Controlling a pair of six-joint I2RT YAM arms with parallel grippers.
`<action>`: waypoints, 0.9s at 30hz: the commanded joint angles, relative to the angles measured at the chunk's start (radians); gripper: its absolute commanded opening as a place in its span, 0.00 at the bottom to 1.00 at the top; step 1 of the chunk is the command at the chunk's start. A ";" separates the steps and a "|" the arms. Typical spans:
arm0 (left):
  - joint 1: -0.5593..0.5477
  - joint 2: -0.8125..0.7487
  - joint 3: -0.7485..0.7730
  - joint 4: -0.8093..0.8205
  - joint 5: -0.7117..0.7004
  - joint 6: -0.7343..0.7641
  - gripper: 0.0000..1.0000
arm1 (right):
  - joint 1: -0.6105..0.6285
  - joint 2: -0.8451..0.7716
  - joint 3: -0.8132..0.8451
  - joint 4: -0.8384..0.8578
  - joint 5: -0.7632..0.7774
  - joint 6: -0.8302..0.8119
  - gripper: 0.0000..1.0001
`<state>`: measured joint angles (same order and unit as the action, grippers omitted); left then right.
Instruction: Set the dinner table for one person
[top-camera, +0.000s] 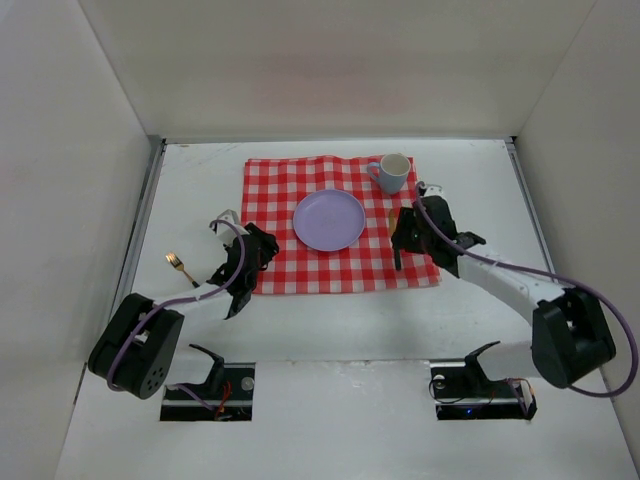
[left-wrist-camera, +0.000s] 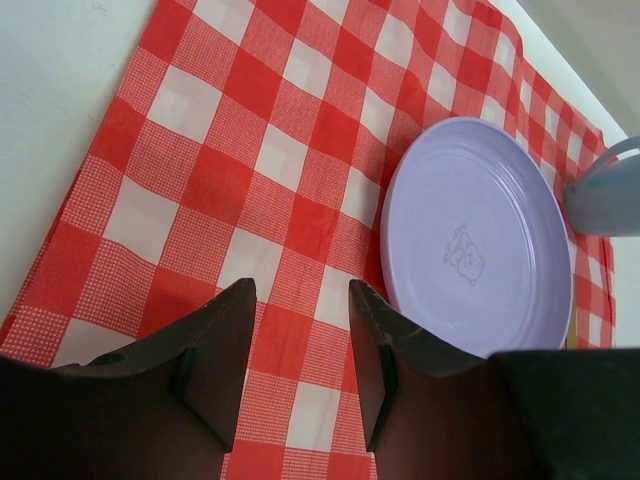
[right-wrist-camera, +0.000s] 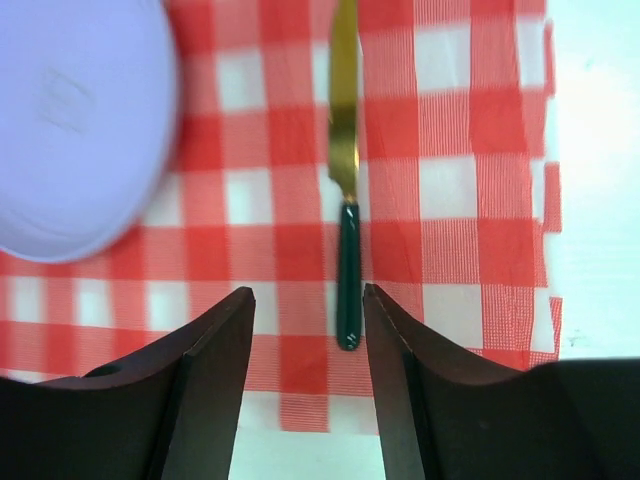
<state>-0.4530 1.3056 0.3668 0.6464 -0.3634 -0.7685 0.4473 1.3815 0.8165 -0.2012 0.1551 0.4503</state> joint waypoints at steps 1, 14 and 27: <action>-0.006 -0.045 0.007 0.027 -0.063 0.032 0.40 | 0.017 -0.091 0.003 0.103 0.044 0.050 0.53; 0.078 -0.420 0.136 -0.779 -0.159 -0.006 0.03 | 0.150 -0.163 -0.148 0.465 0.021 0.162 0.10; 0.372 -0.390 0.118 -1.006 -0.109 -0.065 0.35 | 0.158 -0.116 -0.165 0.490 -0.003 0.186 0.13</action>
<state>-0.1318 0.8787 0.5026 -0.3515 -0.5259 -0.8330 0.5972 1.2564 0.6506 0.2184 0.1627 0.6266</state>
